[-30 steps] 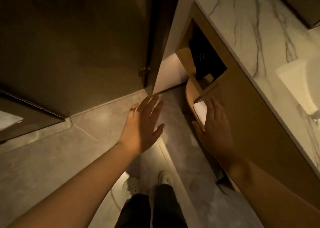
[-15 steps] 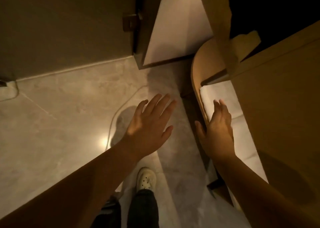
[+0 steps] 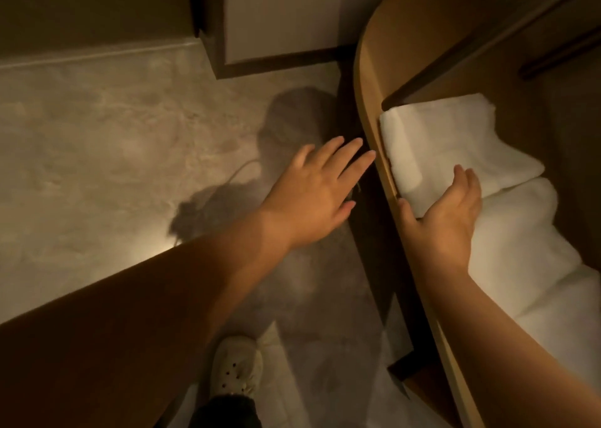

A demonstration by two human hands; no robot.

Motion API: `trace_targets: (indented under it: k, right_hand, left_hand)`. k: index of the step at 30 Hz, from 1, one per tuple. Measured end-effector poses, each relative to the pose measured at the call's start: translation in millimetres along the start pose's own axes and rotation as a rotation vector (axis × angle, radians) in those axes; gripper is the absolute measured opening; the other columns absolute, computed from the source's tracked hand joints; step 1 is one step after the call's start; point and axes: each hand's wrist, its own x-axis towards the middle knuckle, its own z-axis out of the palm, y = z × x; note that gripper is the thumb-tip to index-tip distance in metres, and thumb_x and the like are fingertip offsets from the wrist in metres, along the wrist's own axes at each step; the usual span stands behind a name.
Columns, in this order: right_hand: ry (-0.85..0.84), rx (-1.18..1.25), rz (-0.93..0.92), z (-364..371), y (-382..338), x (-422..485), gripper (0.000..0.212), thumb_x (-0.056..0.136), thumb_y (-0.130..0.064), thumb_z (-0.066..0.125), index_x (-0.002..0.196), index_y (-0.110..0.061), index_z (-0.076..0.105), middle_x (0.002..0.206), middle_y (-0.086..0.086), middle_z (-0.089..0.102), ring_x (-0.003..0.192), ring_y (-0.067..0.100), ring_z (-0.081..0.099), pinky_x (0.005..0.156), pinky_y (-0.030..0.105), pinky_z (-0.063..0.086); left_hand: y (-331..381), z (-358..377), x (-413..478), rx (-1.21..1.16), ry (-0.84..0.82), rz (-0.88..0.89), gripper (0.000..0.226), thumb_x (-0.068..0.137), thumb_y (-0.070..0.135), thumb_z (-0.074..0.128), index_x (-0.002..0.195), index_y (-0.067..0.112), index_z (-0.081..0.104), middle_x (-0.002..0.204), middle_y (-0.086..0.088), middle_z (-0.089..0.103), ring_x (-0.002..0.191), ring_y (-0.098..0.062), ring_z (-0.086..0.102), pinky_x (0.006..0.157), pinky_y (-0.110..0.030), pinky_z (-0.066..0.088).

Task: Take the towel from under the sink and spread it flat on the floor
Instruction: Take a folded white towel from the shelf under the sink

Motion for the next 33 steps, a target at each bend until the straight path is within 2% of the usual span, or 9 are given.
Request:
trace_targets:
  k: [3,8,14,17,22,27,31,33]
  right_hand:
    - [0.026,0.014,-0.029,9,12,11,0.086,0.080,-0.040,0.068,0.146,-0.024,0.015,0.154,0.006,0.020,0.142,0.025,0.021,0.111,0.034,0.019]
    - [0.016,0.025,-0.063,23,25,18,0.087,0.078,-0.046,0.069,0.145,-0.025,0.017,0.152,0.004,0.023,0.139,0.024,0.025,0.112,0.043,0.032]
    - [0.040,-0.022,-0.097,33,31,20,0.088,0.073,-0.047,0.075,0.141,-0.021,0.026,0.145,0.006,0.035,0.130,0.026,0.037,0.103,0.043,0.042]
    - [0.026,-0.070,-0.100,33,35,20,0.084,0.072,-0.043,0.077,0.138,-0.017,0.032,0.139,0.007,0.041,0.125,0.026,0.042,0.100,0.041,0.044]
    - [0.013,-0.100,-0.128,35,34,23,0.073,0.071,-0.023,0.080,0.132,-0.012,0.042,0.130,0.010,0.048,0.117,0.028,0.047,0.091,0.038,0.047]
    - [0.023,-0.116,-0.114,39,32,22,0.062,0.074,-0.020,0.077,0.128,-0.011,0.046,0.125,0.010,0.052,0.109,0.028,0.052,0.084,0.036,0.049]
    - [0.002,-0.099,-0.093,37,28,19,0.058,0.075,-0.019,0.076,0.126,-0.014,0.049,0.122,0.008,0.054,0.107,0.026,0.054,0.085,0.034,0.049]
    - [-0.018,-0.081,-0.095,34,25,17,0.056,0.076,-0.014,0.075,0.126,-0.013,0.050,0.122,0.008,0.054,0.107,0.026,0.054,0.087,0.034,0.048]
  left_hand:
    - [5,21,34,-0.001,0.006,0.033,0.073,0.090,0.041,0.050,0.149,0.018,0.014,0.155,-0.010,0.023,0.141,-0.028,0.023,0.108,-0.046,0.026]
    - [7,46,72,-0.009,0.036,0.145,0.071,0.090,0.035,0.052,0.149,0.017,0.016,0.155,-0.011,0.022,0.141,-0.028,0.022,0.110,-0.043,0.026]
    - [14,70,100,0.036,-0.005,0.217,0.074,0.093,0.024,0.051,0.150,0.016,0.005,0.159,-0.009,0.006,0.146,-0.027,0.003,0.116,-0.040,0.007]
    - [21,76,114,0.063,-0.019,0.244,0.073,0.093,0.020,0.051,0.150,0.015,0.005,0.159,-0.009,0.005,0.146,-0.027,0.000,0.116,-0.039,0.002]
    - [24,78,123,0.059,0.018,0.219,0.078,0.087,0.004,0.058,0.149,0.017,0.014,0.157,-0.011,0.016,0.145,-0.029,0.008,0.116,-0.037,0.007]
    - [30,79,126,0.098,0.063,0.246,0.068,0.087,0.009,0.058,0.145,0.018,0.024,0.151,-0.013,0.025,0.140,-0.030,0.019,0.115,-0.038,0.014]
    - [24,79,126,0.150,0.050,0.273,0.066,0.088,0.007,0.057,0.144,0.016,0.024,0.158,-0.010,0.013,0.145,-0.030,0.007,0.116,-0.039,0.008]
    - [21,78,122,0.181,0.038,0.293,0.064,0.090,0.009,0.056,0.144,0.015,0.023,0.158,-0.010,0.013,0.145,-0.030,0.007,0.117,-0.040,0.008]
